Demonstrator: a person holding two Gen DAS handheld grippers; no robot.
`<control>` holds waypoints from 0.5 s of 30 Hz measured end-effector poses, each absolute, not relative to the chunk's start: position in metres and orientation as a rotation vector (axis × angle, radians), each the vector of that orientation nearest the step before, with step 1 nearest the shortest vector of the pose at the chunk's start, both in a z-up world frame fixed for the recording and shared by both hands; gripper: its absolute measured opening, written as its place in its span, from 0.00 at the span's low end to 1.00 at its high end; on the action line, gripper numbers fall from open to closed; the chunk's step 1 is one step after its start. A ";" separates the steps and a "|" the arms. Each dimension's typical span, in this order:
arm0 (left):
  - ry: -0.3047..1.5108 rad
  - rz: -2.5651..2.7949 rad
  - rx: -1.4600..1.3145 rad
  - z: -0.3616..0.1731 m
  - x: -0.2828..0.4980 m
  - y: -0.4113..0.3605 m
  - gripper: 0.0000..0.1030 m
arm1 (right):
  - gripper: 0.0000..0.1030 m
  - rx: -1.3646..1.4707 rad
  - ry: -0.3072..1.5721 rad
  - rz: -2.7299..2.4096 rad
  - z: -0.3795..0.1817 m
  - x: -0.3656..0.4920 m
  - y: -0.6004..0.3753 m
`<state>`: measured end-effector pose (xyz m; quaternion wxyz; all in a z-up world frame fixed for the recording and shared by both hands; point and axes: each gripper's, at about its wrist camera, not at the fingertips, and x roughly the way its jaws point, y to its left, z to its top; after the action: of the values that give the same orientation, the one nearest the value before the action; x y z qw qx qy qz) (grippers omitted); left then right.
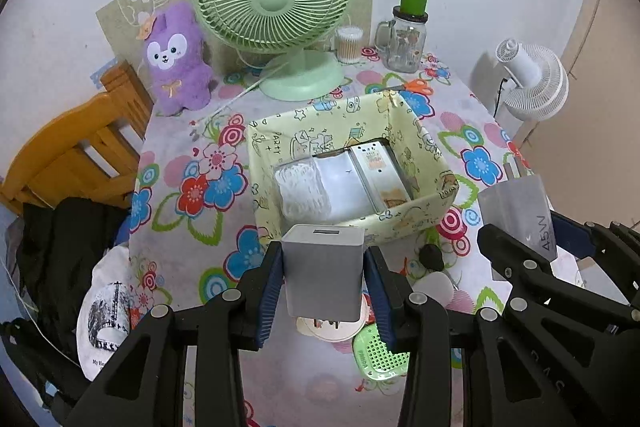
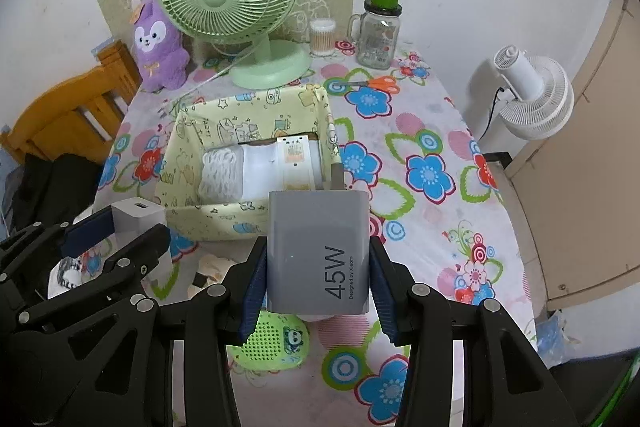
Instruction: Organize rigid objects
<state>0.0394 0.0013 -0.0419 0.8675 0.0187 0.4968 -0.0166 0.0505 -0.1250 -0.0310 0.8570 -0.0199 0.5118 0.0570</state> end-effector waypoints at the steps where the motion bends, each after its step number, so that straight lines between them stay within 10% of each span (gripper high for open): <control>1: 1.038 -0.035 0.038 -0.041 0.040 0.003 0.40 | 0.49 -0.042 1.073 0.118 -0.030 0.051 -0.124; 15: 1.038 -0.002 0.000 -0.038 0.059 0.017 0.40 | 0.49 -0.070 1.075 0.156 -0.026 0.076 -0.107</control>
<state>0.0587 0.0173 -0.0376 0.8684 0.0001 0.4958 -0.0011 0.0765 -0.1073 -0.0260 0.8554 -0.0332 0.5115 0.0743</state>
